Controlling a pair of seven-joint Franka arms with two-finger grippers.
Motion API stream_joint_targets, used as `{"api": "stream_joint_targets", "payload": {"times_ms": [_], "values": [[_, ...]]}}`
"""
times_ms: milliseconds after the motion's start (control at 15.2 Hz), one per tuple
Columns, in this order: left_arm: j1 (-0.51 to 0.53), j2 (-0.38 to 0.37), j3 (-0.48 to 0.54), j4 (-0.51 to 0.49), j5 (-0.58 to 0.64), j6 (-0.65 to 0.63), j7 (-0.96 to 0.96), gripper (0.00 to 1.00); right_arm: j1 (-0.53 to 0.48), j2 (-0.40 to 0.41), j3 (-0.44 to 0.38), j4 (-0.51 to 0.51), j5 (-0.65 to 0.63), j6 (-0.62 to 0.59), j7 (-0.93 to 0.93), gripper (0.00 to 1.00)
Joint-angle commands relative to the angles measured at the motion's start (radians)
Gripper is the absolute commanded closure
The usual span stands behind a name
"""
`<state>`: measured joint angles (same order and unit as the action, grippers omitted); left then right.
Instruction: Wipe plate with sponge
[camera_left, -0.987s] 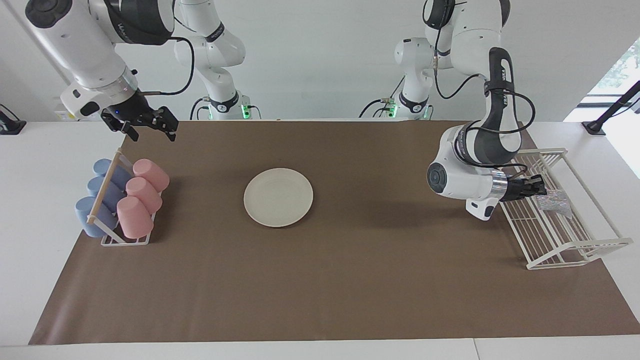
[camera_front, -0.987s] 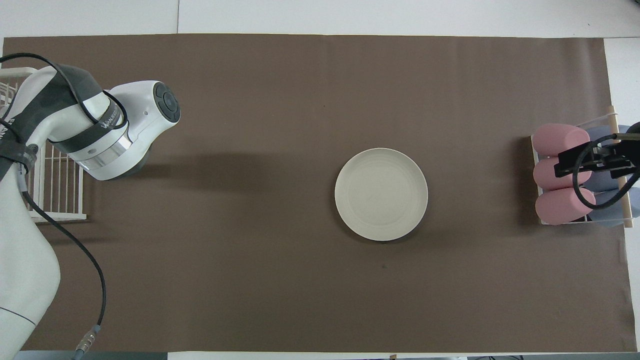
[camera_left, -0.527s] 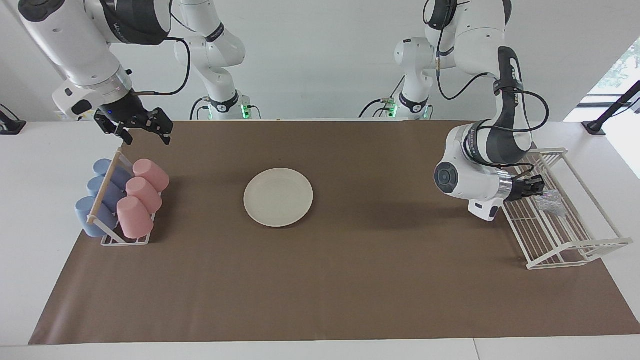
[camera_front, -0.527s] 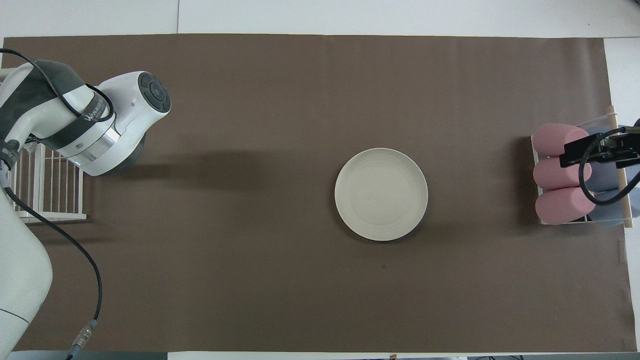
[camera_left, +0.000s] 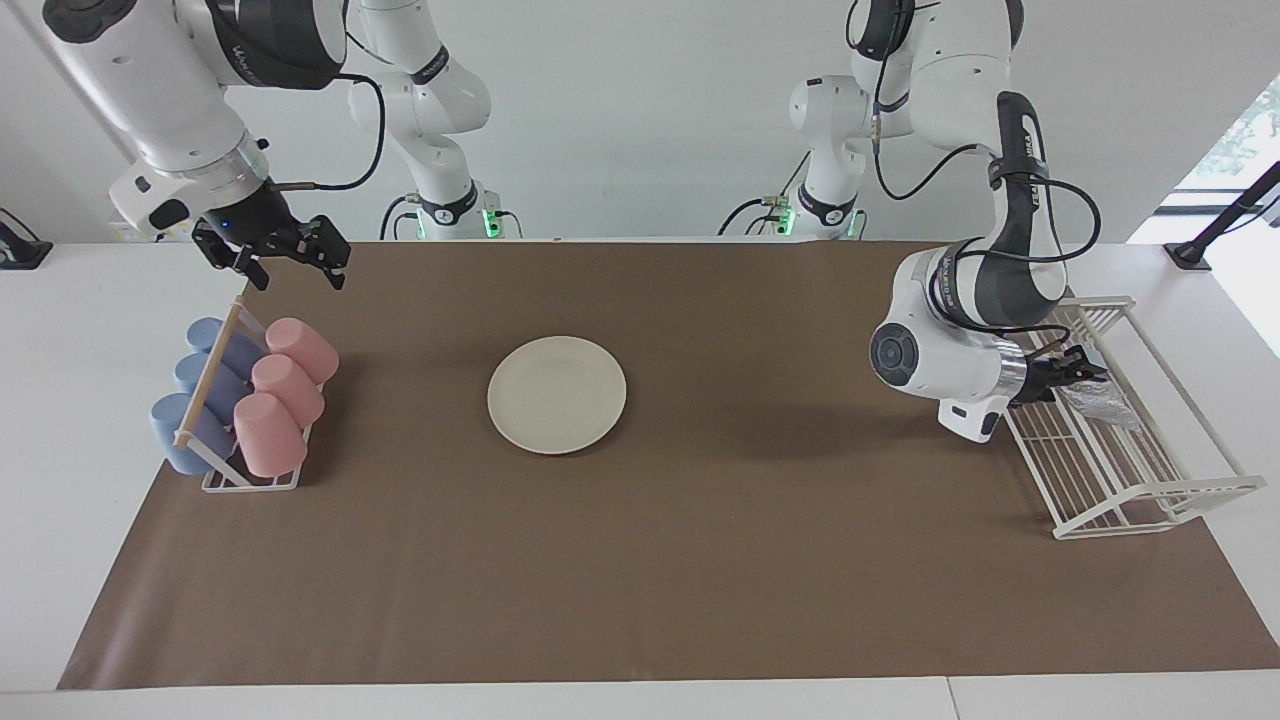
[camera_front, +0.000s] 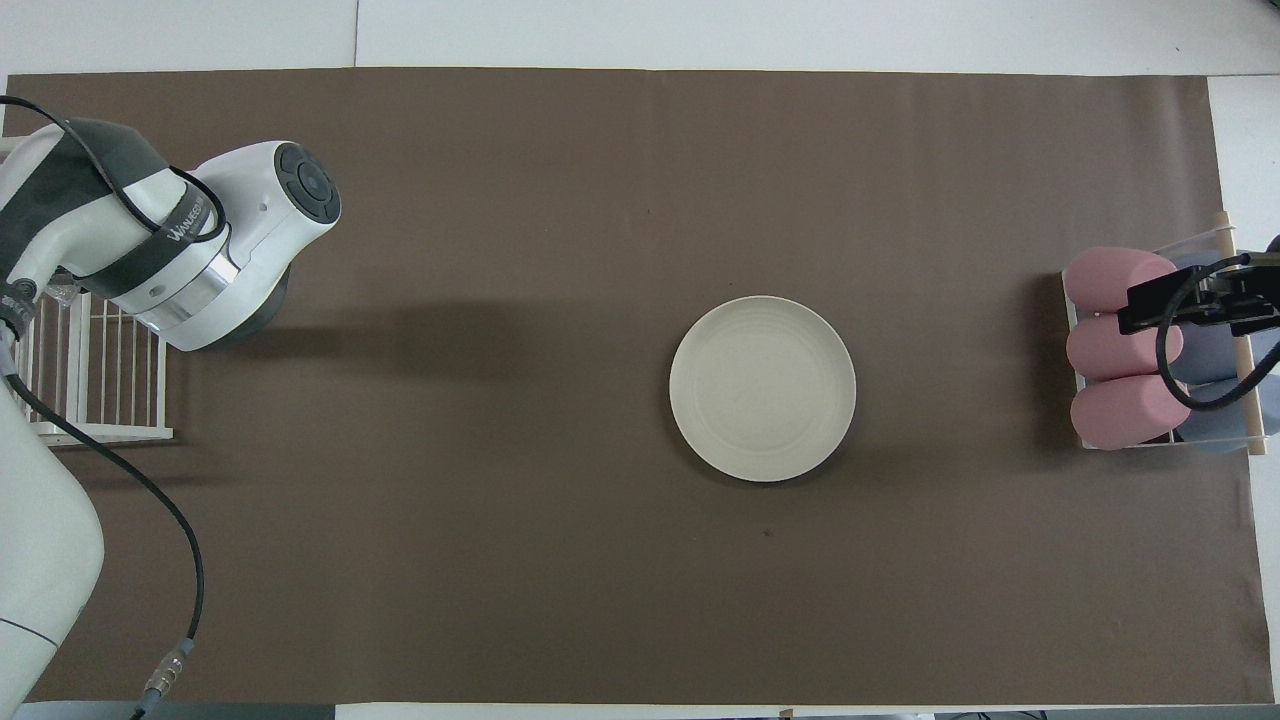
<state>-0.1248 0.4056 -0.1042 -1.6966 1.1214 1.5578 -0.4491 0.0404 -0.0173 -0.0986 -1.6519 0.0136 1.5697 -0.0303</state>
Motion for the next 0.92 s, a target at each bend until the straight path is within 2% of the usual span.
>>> {"api": "stream_joint_targets", "payload": {"times_ms": [0,132,395,856], "values": [[0.004,0.013,-0.002,0.032,-0.015,0.008,-0.003,0.0,-0.001,0.0,0.002,0.004,-0.004,0.003,-0.023,0.0],[0.008,0.006,-0.003,0.07,-0.085,0.014,0.003,0.0,-0.001,-0.001,0.003,0.003,-0.004,0.001,-0.023,0.0],[0.031,-0.045,-0.005,0.179,-0.331,0.018,0.044,0.0,-0.001,-0.003,0.004,0.001,-0.004,0.0,-0.022,0.0],[0.059,-0.178,0.008,0.205,-0.73,0.019,0.078,0.0,-0.001,-0.007,0.003,-0.008,-0.004,-0.013,-0.022,0.0]]}}
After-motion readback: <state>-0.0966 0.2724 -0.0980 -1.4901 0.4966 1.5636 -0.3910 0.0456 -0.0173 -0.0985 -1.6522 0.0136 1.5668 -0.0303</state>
